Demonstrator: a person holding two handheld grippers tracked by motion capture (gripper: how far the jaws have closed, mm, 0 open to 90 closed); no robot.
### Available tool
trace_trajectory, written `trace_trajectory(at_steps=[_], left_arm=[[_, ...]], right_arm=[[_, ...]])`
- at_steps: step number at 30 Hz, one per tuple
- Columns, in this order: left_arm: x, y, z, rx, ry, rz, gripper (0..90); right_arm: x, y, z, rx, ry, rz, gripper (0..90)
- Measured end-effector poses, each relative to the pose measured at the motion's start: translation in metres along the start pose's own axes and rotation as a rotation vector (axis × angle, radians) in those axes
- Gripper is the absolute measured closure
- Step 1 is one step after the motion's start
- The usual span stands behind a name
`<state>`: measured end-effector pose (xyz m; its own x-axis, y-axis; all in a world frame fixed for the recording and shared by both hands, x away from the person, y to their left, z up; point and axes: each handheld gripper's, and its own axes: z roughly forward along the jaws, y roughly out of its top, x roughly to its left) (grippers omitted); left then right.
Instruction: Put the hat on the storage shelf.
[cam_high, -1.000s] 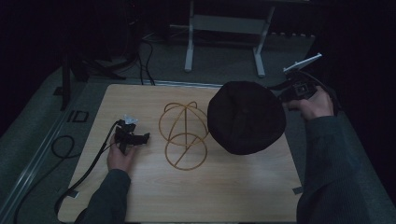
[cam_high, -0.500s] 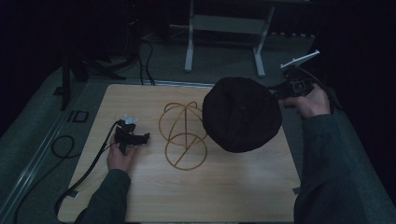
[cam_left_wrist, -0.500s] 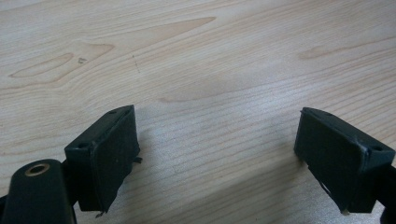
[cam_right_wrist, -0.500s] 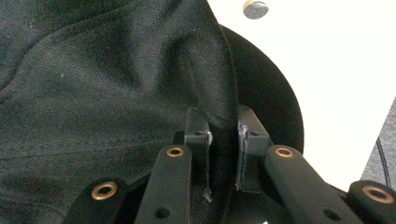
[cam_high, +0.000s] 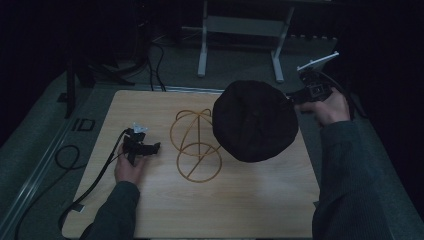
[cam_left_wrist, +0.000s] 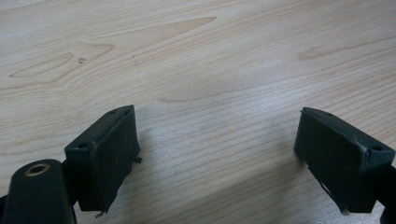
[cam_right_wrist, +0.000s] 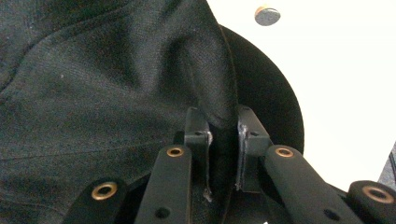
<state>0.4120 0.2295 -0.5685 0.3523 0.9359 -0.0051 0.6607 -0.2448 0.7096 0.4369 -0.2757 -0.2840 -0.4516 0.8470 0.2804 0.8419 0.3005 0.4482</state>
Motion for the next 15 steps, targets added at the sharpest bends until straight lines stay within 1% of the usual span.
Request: trace_trajectory(at_steps=[7,15], left_arm=[[0.000,0.000,0.000,0.000,0.000,0.000,13.2],[0.000,0.000,0.000,0.000,0.000,0.000,13.2]], right_arm=[[0.008,0.007,0.002,-0.003,0.012,-0.016,78.6],[0.015,0.011,0.005,-0.003,0.025,-0.035,78.6]])
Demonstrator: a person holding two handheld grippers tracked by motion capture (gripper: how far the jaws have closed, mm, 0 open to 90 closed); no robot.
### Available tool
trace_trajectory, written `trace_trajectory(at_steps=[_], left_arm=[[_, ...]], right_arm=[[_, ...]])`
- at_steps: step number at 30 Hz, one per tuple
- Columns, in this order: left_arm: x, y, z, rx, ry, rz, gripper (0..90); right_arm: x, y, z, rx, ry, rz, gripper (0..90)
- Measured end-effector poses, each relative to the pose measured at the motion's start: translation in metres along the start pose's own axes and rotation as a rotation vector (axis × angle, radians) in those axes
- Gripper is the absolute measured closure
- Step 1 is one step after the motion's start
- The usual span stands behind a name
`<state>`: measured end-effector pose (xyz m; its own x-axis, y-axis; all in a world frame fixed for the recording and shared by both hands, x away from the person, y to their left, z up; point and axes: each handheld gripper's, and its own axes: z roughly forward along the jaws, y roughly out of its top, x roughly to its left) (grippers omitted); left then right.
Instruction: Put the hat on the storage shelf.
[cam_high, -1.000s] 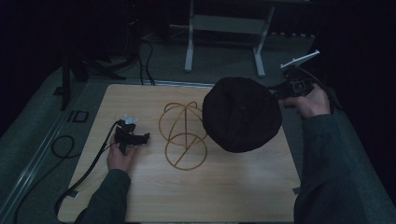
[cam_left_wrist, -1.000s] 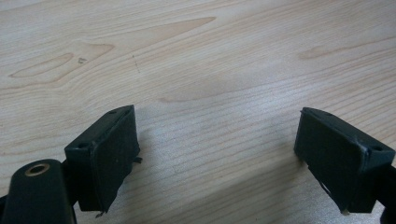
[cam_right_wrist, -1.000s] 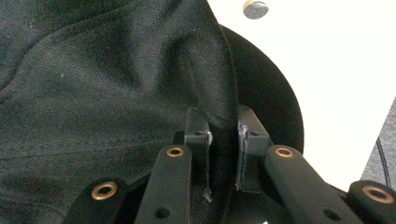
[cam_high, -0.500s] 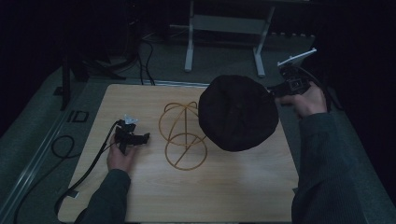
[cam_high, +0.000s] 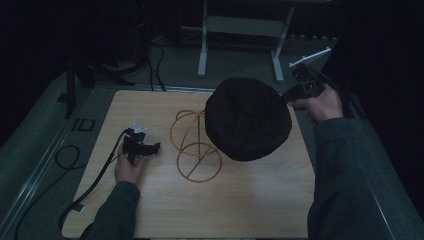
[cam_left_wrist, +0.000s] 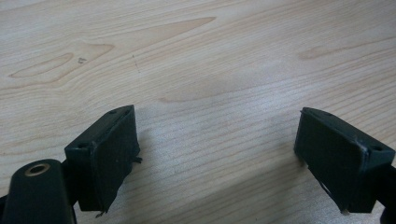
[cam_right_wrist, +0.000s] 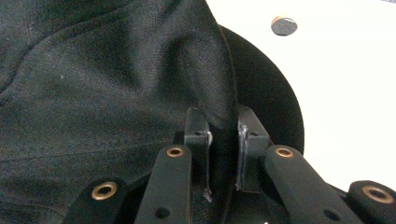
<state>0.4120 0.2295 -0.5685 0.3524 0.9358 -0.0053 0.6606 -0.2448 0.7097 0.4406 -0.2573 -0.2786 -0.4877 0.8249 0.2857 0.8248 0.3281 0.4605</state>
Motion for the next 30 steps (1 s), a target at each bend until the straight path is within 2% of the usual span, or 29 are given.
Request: trace_trajectory(at_steps=[6,30], left_arm=[[0.000,0.000,0.000,0.000,0.000,0.000,13.1],[0.000,0.000,0.000,0.000,0.000,0.000,13.2]], right_arm=[[0.005,0.003,0.003,-0.008,0.022,-0.002,78.6],[0.025,0.016,0.009,-0.005,0.037,-0.040,78.6]])
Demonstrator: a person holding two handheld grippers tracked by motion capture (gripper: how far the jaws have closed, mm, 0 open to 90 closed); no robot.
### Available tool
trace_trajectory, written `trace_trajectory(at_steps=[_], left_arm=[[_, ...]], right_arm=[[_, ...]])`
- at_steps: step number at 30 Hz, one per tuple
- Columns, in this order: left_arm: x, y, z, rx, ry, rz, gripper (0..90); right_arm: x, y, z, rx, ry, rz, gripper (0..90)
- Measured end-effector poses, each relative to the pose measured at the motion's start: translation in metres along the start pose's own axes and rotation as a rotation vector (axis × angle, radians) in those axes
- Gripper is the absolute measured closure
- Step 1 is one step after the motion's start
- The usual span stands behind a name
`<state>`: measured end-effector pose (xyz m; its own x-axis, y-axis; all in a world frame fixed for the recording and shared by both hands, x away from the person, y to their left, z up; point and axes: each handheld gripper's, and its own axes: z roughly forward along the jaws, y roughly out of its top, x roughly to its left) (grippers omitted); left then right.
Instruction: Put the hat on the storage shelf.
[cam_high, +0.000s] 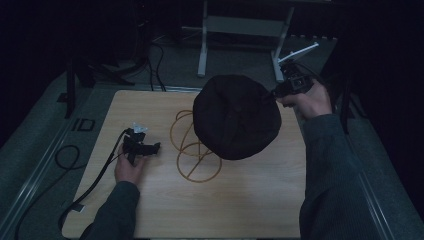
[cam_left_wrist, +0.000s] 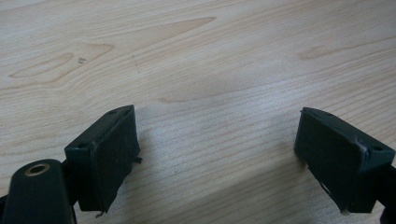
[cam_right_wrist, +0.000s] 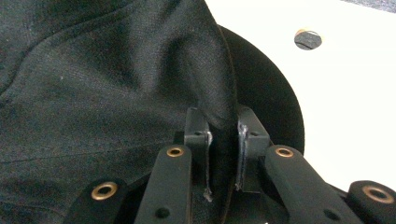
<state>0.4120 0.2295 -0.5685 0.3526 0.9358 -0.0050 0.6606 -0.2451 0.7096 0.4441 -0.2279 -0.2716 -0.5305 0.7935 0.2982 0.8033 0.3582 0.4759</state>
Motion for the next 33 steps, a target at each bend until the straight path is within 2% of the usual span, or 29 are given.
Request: trace_trajectory(at_steps=[19,33], left_arm=[[0.000,0.000,0.000,-0.001,0.000,-0.001,13.2],[0.000,0.000,0.000,0.000,-0.002,-0.003,13.2]], right_arm=[[0.015,0.011,0.004,-0.005,0.009,-0.018,78.5],[0.033,0.021,0.016,0.005,0.027,-0.047,78.4]])
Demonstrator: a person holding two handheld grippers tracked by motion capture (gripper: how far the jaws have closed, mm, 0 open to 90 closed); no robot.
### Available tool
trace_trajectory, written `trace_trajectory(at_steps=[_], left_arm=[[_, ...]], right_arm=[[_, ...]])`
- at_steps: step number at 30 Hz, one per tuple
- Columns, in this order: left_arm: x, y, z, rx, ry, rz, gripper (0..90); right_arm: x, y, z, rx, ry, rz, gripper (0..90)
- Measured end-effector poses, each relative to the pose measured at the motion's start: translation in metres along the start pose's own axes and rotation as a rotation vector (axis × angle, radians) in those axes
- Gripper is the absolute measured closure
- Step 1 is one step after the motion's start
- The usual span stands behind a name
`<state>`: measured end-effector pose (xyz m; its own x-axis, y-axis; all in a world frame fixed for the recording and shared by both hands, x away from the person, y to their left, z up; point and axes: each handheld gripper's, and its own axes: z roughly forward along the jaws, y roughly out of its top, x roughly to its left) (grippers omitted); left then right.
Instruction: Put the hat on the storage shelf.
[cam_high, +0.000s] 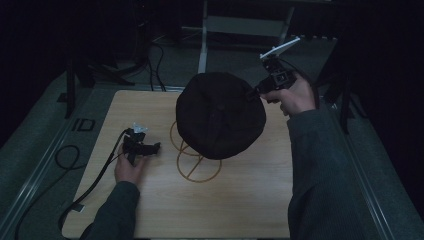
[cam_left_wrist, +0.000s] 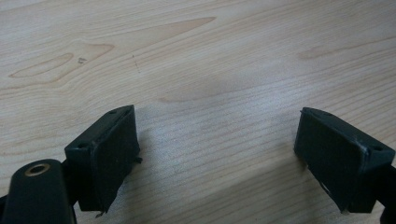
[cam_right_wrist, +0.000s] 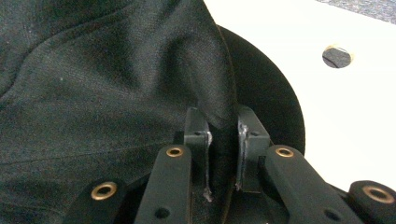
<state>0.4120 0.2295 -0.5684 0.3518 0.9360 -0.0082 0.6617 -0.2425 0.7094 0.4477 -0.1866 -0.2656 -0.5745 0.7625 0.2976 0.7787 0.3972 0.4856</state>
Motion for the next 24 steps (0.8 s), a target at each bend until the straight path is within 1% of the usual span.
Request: trace_trajectory(at_steps=[5,7,11,14,19,24], left_arm=[[0.000,0.000,0.000,-0.001,0.002,0.002,13.2],[0.000,0.000,0.000,-0.001,0.002,0.002,13.2],[0.000,0.000,0.000,-0.001,0.002,0.002,13.2],[0.000,0.000,0.000,-0.001,0.002,0.002,13.2],[0.000,0.000,0.000,-0.001,0.002,0.001,13.2],[0.000,0.000,0.000,-0.001,0.004,0.003,13.2]], right_arm=[[0.005,0.003,0.004,0.006,0.003,-0.008,78.4],[0.010,0.006,0.007,0.008,0.006,-0.017,78.4],[0.014,0.009,0.012,0.011,0.010,-0.018,78.4],[0.017,0.010,0.016,0.019,0.005,-0.021,78.3],[0.022,0.012,0.026,0.030,0.016,-0.031,78.2],[0.027,0.014,0.034,0.040,0.013,-0.038,78.1]])
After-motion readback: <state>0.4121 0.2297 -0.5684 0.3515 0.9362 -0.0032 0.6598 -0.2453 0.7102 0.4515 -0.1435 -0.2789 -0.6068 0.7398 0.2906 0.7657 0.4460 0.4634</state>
